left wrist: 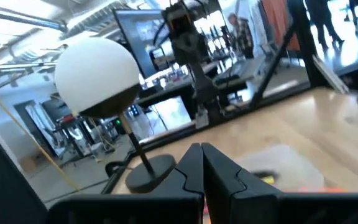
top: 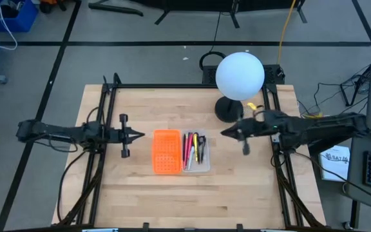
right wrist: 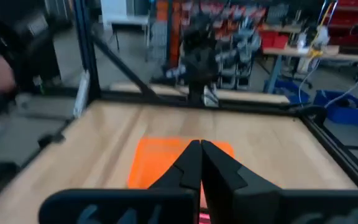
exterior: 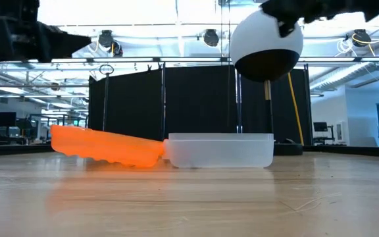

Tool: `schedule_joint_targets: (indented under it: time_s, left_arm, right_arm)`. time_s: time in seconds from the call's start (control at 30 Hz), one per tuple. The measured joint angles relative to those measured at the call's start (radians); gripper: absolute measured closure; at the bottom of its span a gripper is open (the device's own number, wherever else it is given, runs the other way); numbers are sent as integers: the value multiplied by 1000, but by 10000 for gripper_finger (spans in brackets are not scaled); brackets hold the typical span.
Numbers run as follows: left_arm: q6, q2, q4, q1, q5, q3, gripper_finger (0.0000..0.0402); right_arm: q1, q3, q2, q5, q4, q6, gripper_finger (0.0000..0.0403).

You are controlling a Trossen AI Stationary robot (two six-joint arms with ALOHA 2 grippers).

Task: Pick & place school supplies into a supply box
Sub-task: Return to home position

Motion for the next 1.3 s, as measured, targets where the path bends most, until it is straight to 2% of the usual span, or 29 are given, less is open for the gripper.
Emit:
schedule_joint_targets:
  time_s: [0.17,0.33,0.53,0.63,0.73,0.83,1.0,1.2,1.3]
  left_arm:
    - [45,-214,-258,-25,-58,0,400]
    - [35,-378,-331,-42,-19,0,400]
    - [53,-362,-404,-45,-26,11,401]
    - [44,-363,-400,-45,-25,18,401]
    - [40,-363,-479,-45,-17,44,401]
    - [53,-362,-535,-45,34,47,401]
    - [57,-363,-540,-43,45,34,401]
    - [23,-363,-567,-43,45,31,401]
    - [1,-362,-572,-43,46,31,401]
  right_arm:
    - [22,-110,-171,46,-1,53,403]
    - [50,-211,-265,39,22,21,403]
    - [41,-418,-386,37,271,41,403]
    - [23,-466,-461,59,242,50,403]
    - [-5,-486,-539,69,231,91,403]
    - [-18,-489,-585,65,195,128,403]
    - [-15,-495,-595,65,128,146,403]
    - [-15,-597,-604,67,259,169,403]
    - [-15,-597,-599,69,188,157,403]
